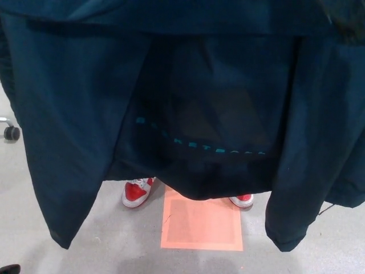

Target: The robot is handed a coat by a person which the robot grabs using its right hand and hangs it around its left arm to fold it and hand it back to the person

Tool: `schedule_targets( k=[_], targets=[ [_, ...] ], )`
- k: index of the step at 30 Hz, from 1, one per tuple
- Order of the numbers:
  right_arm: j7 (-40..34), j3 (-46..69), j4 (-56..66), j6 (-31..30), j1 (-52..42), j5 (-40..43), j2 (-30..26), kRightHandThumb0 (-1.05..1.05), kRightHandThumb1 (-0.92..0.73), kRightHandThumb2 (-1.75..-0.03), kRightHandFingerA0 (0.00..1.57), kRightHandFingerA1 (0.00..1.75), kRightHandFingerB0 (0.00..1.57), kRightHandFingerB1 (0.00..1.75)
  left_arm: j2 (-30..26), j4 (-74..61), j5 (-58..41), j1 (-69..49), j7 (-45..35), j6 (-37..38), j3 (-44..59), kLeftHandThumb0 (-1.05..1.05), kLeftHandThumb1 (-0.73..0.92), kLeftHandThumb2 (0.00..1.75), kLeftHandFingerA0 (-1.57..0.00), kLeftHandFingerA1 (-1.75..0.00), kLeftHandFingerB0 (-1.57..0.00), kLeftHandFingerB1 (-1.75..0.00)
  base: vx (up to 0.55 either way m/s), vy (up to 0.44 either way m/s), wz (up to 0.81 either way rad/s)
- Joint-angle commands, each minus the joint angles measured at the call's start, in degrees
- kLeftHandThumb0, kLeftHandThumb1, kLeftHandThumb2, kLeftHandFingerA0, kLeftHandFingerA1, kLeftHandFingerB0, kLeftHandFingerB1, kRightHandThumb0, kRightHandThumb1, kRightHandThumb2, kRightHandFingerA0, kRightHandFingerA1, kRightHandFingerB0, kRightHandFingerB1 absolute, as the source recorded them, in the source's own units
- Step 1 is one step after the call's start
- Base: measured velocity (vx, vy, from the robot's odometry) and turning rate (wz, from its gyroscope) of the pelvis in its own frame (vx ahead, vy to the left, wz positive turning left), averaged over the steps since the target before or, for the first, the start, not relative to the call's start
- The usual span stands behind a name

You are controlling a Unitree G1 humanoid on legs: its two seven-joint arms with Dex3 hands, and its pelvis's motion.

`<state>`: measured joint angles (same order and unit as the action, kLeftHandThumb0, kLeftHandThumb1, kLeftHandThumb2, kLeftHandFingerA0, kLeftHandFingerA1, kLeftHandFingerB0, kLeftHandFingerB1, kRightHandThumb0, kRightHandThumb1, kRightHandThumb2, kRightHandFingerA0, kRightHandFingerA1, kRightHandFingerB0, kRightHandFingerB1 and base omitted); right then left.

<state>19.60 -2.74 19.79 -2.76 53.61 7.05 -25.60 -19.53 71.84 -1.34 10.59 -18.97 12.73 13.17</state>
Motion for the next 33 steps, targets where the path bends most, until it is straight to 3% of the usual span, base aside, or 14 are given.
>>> schedule_targets(
  k=[1, 2, 4, 12, 13, 14, 15, 16, 17, 18, 20, 21, 22, 33],
  targets=[
    [10.51, -10.14, -17.9, -7.0, 10.91, -8.61, -4.03, -0.82, -0.83, -0.66, 0.14, 0.31, 0.09, 0.23, -1.29, -0.84, -0.79, -1.64, -1.21, 3.87, 0.37, -0.65, 0.74, 1.04, -0.01, -0.37, -0.01, -0.34, 0.0, 0.0, 0.0],
    [11.65, -12.02, -20.86, -7.24, 11.81, -9.57, -3.95, -0.83, -0.66, -1.01, 0.04, 0.4, 0.11, 0.25, -1.4, -0.85, -0.65, -1.46, -0.93, 3.4, 0.26, -0.65, 0.74, 1.05, -0.02, -0.36, -0.02, -0.35, 0.0, 0.0, 0.0],
    [13.46, -15.77, -26.46, -6.18, 13.54, -12.4, -4.13, -0.86, -0.65, -1.0, 0.08, 0.38, 0.08, 0.23, -1.4, -1.09, -0.6, -1.47, -1.2, 3.6, 0.15, -0.7, 0.78, 1.06, -0.03, -0.28, -0.04, -0.29, 0.0, 0.0, 0.0],
    [24.02, -26.72, -41.38, -9.05, 20.27, -15.72, -3.02, -0.9, -0.61, -1.0, 0.06, 0.24, 0.07, 0.14, -1.94, -0.52, -1.97, -1.47, -1.41, 4.54, 2.2, -0.65, 0.74, 1.04, -0.02, -0.36, -0.02, -0.35, 0.0, 0.0, 0.0],
    [25.23, -27.27, -42.94, -9.85, 20.86, -15.23, -2.52, -0.9, -0.73, -0.62, 0.03, 0.27, 0.0, 0.24, -2.04, -0.66, -1.38, -1.7, -1.37, 5.49, 1.77, -0.63, 0.77, 1.07, -0.02, -0.33, -0.02, -0.34, 0.0, 0.0, 0.0],
    [28.38, -28.93, -45.73, -11.01, 22.3, -15.19, -1.99, -0.88, -0.57, -0.97, 0.05, 0.16, 0.06, 0.11, -2.1, -0.55, -1.0, -1.71, -1.41, 5.93, 1.56, -0.62, 0.78, 1.08, -0.01, -0.3, -0.01, -0.31, 0.0, 0.0, 0.0],
    [30.64, -29.69, -47.16, -11.12, 23.11, -15.01, -1.92, -0.89, -0.72, -0.62, 0.02, 0.28, 0.0, 0.16, -2.05, -0.41, -1.06, -1.58, -1.47, 5.69, 1.62, -0.63, 0.77, 1.08, -0.01, -0.3, -0.01, -0.3, 0.0, 0.0, 0.0],
    [33.81, -30.93, -49.04, -10.65, 24.33, -15.05, -2.0, -0.86, -0.57, -0.99, 0.02, 0.38, 0.0, 0.1, -1.96, -0.24, -0.92, -1.45, -1.21, 5.71, 1.56, -0.65, 0.77, 1.09, -0.02, -0.34, -0.02, -0.31, 0.0, 0.0, 0.0],
    [35.35, -31.81, -50.03, -10.04, 25.09, -15.36, -2.12, -0.86, -0.57, -0.99, 0.02, 0.38, 0.0, 0.1, -1.93, -0.19, -0.66, -1.45, -0.8, 6.06, 1.4, -0.65, 0.77, 1.09, -0.02, -0.34, -0.02, -0.31, 0.0, 0.0, 0.0],
    [37.96, -32.98, -51.14, -11.37, 26.37, -15.4, -1.99, -0.92, -0.73, -0.63, 0.16, 0.34, 0.0, 0.13, -2.13, 0.04, -0.35, -1.24, -0.68, 5.56, 1.16, -0.7, 0.8, 1.08, -0.04, -0.29, -0.04, -0.25, 0.0, 0.0, 0.0],
    [40.85, -34.52, -53.45, -12.38, 28.03, -15.71, -1.37, -0.9, -0.69, -0.61, 0.13, 0.33, 0.0, 0.1, -2.08, -0.11, -1.29, -1.29, -1.32, 4.85, 1.92, -0.64, 0.77, 1.08, -0.02, -0.35, -0.02, -0.31, 0.0, 0.0, 0.0],
    [41.62, -34.88, -54.39, -12.06, 28.43, -15.72, -1.07, -0.9, -0.69, -0.61, 0.13, 0.33, 0.0, 0.1, -2.04, -0.24, -1.78, -1.28, -1.34, 4.09, 2.34, -0.64, 0.77, 1.08, -0.02, -0.35, -0.02, -0.31, 0.0, 0.0, 0.0],
    [43.33, -36.65, -56.46, -11.0, 29.89, -17.39, -0.88, -0.92, -0.56, -0.95, 0.0, 0.06, 0.0, 0.0, -2.08, -0.38, -1.78, -1.64, -1.99, 5.17, 2.32, -0.64, 0.78, 1.09, -0.02, -0.35, -0.02, -0.32, 0.0, 0.0, 0.0],
    [39.58, -47.76, -69.62, 0.67, 38.22, -29.25, 2.36, -0.93, -0.59, -0.93, 0.0, 0.06, 0.0, 0.0, -1.71, -0.4, -2.61, -1.89, -2.85, 4.63, 3.24, -0.76, 0.79, 1.07, -0.03, -0.23, -0.02, -0.2, 0.0, 0.0, 0.0]
  ],
)
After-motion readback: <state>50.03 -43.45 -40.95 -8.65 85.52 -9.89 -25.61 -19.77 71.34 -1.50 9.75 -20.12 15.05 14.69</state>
